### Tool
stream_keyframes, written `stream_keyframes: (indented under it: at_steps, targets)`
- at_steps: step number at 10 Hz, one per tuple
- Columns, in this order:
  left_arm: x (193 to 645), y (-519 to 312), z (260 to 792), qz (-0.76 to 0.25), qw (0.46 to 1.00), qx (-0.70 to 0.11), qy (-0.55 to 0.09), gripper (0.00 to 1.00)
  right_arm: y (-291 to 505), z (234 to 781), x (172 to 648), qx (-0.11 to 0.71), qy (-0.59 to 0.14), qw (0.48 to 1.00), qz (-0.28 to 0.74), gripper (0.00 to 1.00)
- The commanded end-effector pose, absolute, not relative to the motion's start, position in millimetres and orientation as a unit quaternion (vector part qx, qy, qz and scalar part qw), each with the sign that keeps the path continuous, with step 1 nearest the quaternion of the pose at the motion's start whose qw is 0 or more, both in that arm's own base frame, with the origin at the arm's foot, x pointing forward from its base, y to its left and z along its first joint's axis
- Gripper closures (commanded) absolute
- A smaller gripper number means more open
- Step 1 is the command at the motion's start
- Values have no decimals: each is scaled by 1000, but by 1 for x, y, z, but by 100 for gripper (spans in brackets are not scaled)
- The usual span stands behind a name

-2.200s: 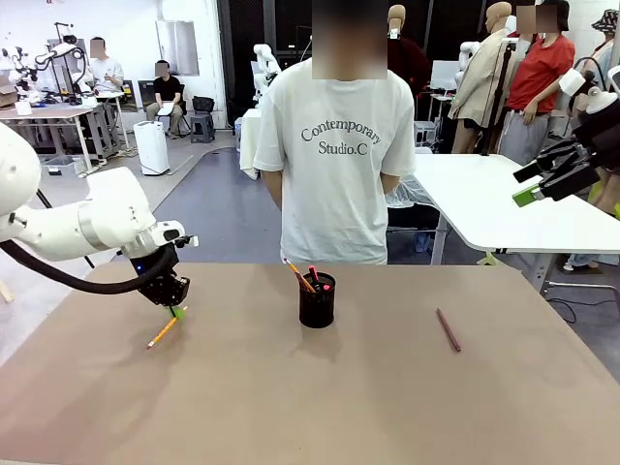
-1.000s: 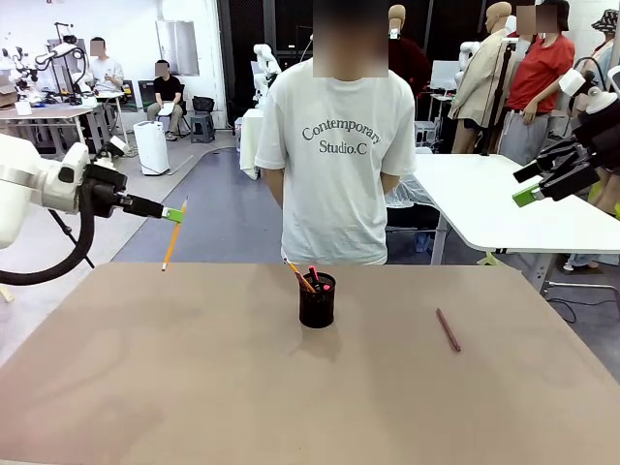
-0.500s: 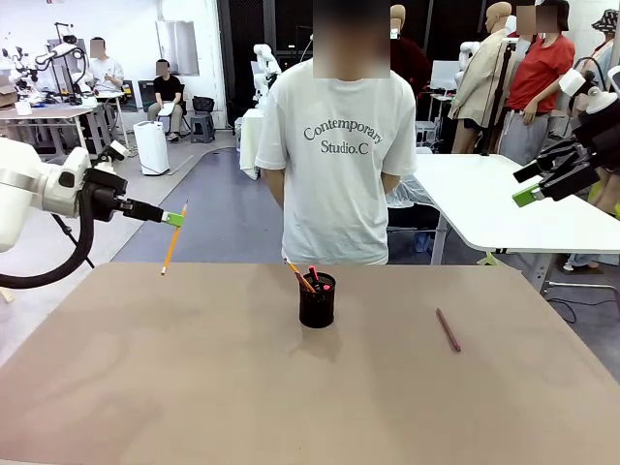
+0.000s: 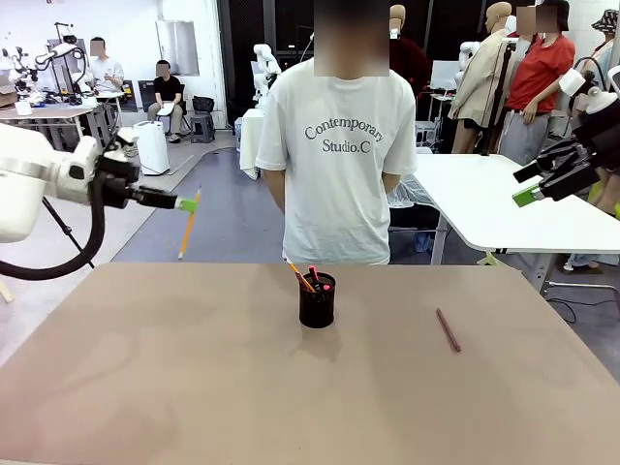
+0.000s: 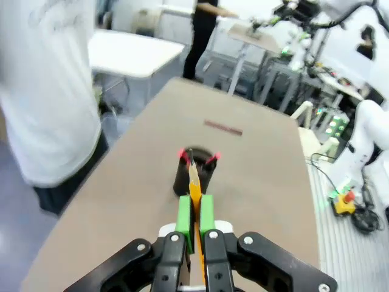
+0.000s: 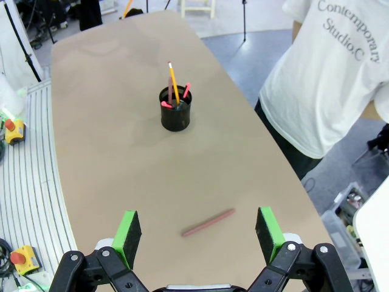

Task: Place the pens into the pen holder.
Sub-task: Pick up a writing instrument from the table and place it into the Pen holder.

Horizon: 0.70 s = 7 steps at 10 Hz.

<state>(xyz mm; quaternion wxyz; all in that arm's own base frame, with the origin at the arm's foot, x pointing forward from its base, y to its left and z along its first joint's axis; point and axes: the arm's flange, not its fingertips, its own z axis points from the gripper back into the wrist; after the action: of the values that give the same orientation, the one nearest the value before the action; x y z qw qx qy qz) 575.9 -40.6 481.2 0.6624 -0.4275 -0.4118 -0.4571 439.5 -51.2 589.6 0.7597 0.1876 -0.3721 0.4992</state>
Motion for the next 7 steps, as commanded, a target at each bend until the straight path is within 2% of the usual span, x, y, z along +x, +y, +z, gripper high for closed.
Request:
stream_keyframes:
  at_steps: [1,5,7]
  targets:
    - [583,-69,496,-518,558,-449,-467,100,-50,591,440,191,-379,755,500,0]
    - [586,-127,543,-581,403,-446,-549,100,-50,591,440,191,-379,755,500,0]
    - [583,-153,546,-586,363,-458,-562,100,-50,591,440,191,-379,755,500,0]
